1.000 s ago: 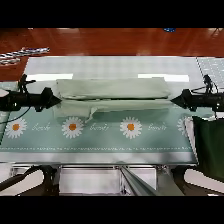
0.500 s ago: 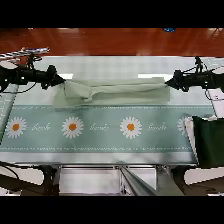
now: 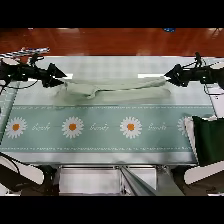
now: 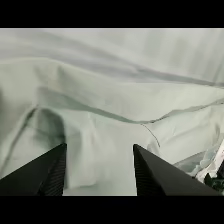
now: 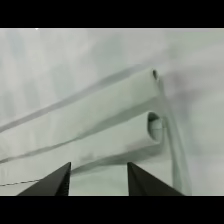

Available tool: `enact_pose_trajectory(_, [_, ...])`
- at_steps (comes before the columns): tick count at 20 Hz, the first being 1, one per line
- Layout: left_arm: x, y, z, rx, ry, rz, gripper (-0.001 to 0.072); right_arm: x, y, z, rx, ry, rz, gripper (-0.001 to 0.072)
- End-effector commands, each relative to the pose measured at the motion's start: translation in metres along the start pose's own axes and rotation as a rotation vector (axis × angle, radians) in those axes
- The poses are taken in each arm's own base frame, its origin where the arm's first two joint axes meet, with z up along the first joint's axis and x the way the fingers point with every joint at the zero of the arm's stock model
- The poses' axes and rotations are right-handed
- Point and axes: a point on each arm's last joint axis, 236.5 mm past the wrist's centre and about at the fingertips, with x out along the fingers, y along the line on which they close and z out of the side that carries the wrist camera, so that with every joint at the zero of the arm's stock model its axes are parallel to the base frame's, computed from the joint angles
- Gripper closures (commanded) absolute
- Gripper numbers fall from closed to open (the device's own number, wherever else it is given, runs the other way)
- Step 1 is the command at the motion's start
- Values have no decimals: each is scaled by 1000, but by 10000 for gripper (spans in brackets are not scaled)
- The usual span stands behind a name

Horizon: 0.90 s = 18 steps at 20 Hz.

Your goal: Fold the shirts.

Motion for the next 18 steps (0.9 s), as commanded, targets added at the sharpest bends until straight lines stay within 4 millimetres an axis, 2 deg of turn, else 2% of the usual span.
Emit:
enact_pose_trajectory(1, [-63,15,-15,-25,84,2,201,-59,-5,8,-5,-2,4,299])
enact_pose_trajectory(4, [-136,33,-14,-3,-44,119,201,-135,-39,16,-10,-82,-112,299])
enact_pose_trajectory(5, [-158,33,-12,24,-123,162,201,-152,-53,15,-3,-101,-164,299])
enact_pose_trajectory(6, [-172,29,-11,50,-203,189,201,-163,-67,11,20,-119,-204,299])
enact_pose_trajectory(7, [-181,23,-14,76,-291,207,201,-165,-80,7,49,-136,-228,299])
enact_pose_trajectory(8, [-182,18,-21,90,-360,220,201,-157,-92,0,84,-144,-242,299])
enact_pose_trajectory(9, [-177,15,-35,101,-419,229,201,-143,-102,-8,132,-149,-240,299])
enact_pose_trajectory(11, [-146,12,-74,124,-457,235,201,-114,-111,-17,194,-159,-209,299])
enact_pose_trajectory(14, [-87,15,-135,172,-360,231,200,-71,-103,-24,205,-98,-142,299])
enact_pose_trajectory(16, [-63,14,-156,196,-284,227,200,-48,-95,-25,236,-70,-77,299])
enact_pose_trajectory(18, [-51,8,-162,218,-248,222,200,-30,-92,-26,245,-38,-52,299])
